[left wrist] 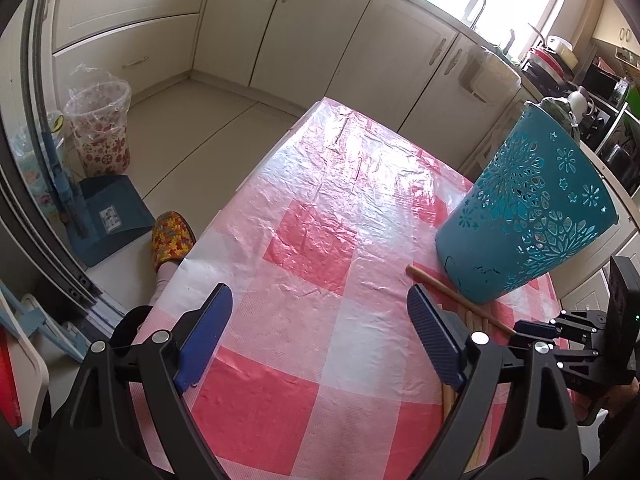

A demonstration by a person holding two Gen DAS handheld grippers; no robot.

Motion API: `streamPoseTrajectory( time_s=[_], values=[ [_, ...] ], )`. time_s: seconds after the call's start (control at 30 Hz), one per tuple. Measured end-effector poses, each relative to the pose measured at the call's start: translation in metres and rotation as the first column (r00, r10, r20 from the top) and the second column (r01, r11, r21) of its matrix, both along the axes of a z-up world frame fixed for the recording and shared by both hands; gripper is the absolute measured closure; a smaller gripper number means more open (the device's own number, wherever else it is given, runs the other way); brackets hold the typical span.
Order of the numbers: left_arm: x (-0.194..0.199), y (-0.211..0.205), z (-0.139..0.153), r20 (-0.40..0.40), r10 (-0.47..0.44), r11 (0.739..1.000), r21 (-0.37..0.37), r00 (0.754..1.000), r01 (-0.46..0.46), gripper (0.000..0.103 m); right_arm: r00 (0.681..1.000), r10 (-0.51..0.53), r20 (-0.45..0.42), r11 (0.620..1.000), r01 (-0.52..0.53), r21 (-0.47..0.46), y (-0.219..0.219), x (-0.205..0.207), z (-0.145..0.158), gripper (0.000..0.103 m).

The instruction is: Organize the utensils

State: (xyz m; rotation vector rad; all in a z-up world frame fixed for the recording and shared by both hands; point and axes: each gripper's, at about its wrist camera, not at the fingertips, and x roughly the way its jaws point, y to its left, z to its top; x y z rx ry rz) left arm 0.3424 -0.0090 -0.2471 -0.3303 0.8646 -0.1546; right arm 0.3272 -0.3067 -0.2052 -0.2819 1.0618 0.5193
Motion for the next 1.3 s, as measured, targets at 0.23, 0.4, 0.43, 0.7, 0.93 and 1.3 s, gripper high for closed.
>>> streamPoseTrajectory(
  time_s=[0.23,0.4,0.43,0.7,0.93,1.3],
  values=[
    [0.0,-0.002,0.001,-0.002,0.0,1.0,0.01,1.0,0.0,0.017,0.999,0.038,-0.01,0.999,-0.038,-0.034,0.024,-0.025,0.004,0.095],
    [0.0,-0.002,0.001,-0.002,0.002,1.0,0.009,1.0,-0.002,0.016,0.998,0.05,0.045,0.997,-0.047,-0.061,0.047,-0.053,0.025,0.097],
    [0.0,-0.001,0.001,-0.001,0.003,1.0,0.008,1.0,-0.003,0.016,0.997,0.044,0.062,0.998,-0.041,-0.052,0.049,-0.059,0.035,0.097],
    [0.0,0.0,0.001,-0.001,0.009,1.0,0.011,1.0,-0.009,0.015,0.984,0.073,0.16,0.997,-0.067,-0.043,0.048,-0.095,0.113,0.097],
    [-0.001,0.001,0.001,-0.001,0.011,1.0,0.012,1.0,-0.011,0.015,0.96,0.086,0.266,0.996,-0.078,-0.037,0.044,-0.102,0.175,0.097],
    [-0.002,0.004,0.0,0.002,0.011,1.0,-0.01,1.0,-0.011,0.014,0.97,0.104,0.221,0.966,-0.045,-0.256,0.036,-0.059,0.214,0.097]
  ],
)
